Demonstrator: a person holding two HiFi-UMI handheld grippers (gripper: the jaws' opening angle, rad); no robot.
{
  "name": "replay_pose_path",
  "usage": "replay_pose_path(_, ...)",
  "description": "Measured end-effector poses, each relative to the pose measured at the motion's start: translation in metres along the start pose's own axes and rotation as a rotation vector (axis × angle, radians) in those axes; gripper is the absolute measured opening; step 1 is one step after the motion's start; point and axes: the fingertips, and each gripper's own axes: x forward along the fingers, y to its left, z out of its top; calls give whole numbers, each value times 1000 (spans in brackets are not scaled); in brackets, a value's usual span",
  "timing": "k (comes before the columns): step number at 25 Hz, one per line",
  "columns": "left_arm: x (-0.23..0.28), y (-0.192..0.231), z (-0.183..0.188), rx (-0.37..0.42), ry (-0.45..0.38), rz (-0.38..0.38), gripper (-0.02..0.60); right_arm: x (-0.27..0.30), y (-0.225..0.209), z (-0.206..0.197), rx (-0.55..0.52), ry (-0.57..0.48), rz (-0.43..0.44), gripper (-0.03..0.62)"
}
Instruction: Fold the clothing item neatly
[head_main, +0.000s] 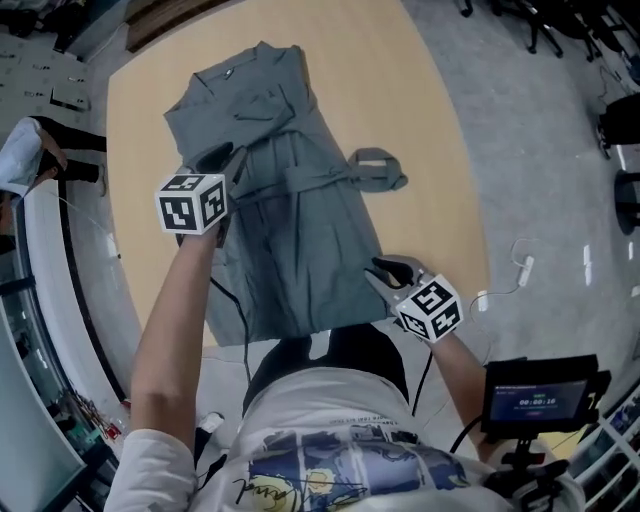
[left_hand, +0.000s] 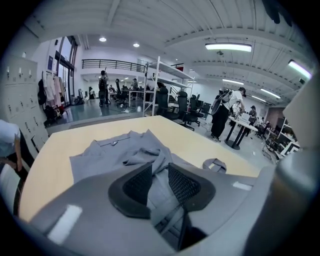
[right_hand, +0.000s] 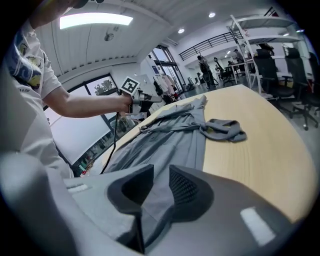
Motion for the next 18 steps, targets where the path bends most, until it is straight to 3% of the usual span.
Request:
replay_pose_path(6, -61, -12, -40, -13, -44, -10, 109, 14, 18, 0, -67, 17, 3, 87)
replay_pose_path(12, -143, -26, -88, -7, -103, -25, 109, 25, 68, -6, -134, 29, -16, 87)
replay_pose_path(18, -224, -61, -151, 10, -142, -87, 109, 19, 123, -16, -180, 9, -68, 87)
